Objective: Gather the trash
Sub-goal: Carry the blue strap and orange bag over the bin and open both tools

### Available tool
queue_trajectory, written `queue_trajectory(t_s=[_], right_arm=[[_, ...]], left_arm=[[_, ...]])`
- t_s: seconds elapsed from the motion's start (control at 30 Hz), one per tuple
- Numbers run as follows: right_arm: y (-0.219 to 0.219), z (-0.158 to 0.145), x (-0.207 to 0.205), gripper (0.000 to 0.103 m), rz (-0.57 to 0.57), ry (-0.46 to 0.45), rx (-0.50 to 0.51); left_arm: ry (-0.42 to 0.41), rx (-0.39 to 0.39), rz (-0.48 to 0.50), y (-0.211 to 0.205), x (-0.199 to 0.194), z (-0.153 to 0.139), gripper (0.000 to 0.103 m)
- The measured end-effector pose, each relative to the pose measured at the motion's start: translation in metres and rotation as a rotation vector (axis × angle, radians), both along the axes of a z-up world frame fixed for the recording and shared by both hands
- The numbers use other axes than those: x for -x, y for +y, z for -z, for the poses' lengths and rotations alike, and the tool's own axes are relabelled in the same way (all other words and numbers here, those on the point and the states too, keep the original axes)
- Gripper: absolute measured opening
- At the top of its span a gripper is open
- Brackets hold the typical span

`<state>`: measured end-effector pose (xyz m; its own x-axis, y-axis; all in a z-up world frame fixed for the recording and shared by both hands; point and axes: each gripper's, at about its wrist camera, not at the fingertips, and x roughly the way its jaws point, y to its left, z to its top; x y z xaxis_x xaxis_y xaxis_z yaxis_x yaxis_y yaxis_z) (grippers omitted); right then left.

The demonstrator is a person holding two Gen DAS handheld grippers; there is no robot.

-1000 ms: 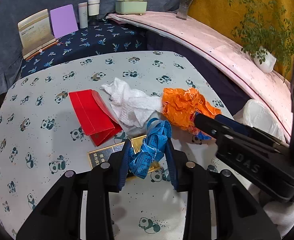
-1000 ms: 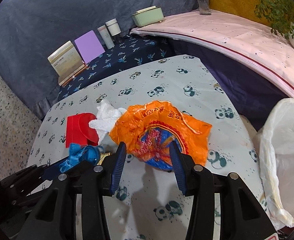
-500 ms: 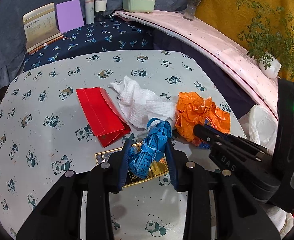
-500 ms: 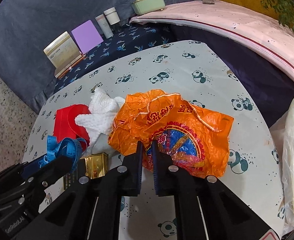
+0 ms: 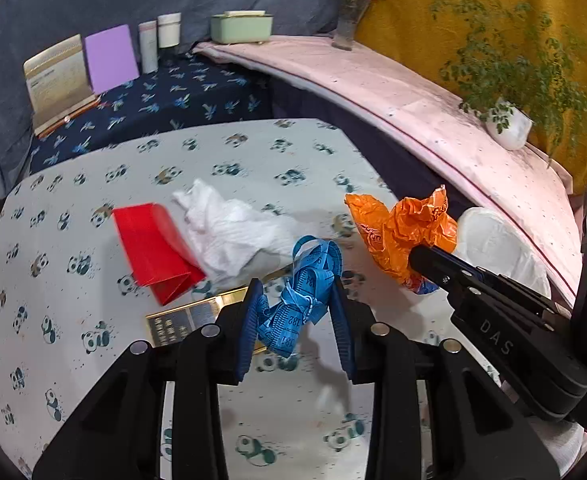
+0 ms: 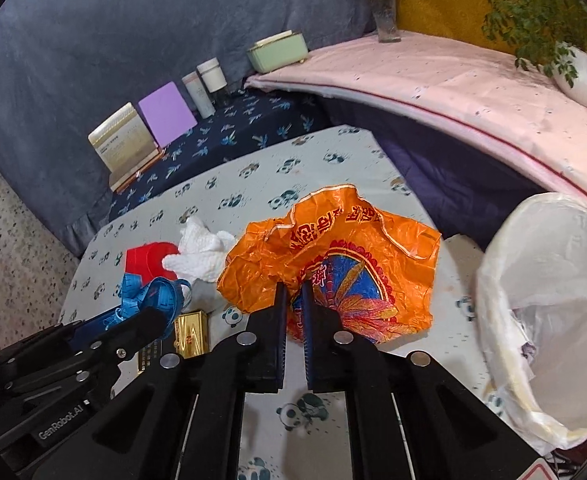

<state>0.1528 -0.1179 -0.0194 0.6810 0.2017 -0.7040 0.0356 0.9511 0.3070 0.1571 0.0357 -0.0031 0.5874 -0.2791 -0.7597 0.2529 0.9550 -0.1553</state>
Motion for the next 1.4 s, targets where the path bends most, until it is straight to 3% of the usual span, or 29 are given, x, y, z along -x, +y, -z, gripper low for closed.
queue_trajectory(t_s=[0.5, 0.87, 1.13, 1.27, 1.4], right_arm=[[-0.098, -0.037, 0.058, 0.007, 0.189, -0.102, -0.027], [-0.182, -0.038, 0.1, 0.007, 0.375, -0.122, -0.015], [-0.216, -0.028, 0.116, 0.007, 0.447, -0.115, -0.025], [-0.222, -0.026, 0.117, 0.007, 0.455, -0.112, -0.029], [-0.223, -0.025, 0.114, 0.007, 0.451, -0.11, -0.031]], left_arm=[[-0.07, -0.007, 0.192, -0.106, 0.022, -0.031, 0.032], [-0.077, -0.007, 0.364, -0.201, 0.03, -0.031, 0.032], [-0.065, -0.001, 0.43, -0.241, 0.032, -0.026, 0.034], [-0.081, -0.02, 0.414, -0.247, 0.031, -0.025, 0.054], [-0.078, -0.013, 0.393, -0.242, 0.027, -0.024, 0.059]])
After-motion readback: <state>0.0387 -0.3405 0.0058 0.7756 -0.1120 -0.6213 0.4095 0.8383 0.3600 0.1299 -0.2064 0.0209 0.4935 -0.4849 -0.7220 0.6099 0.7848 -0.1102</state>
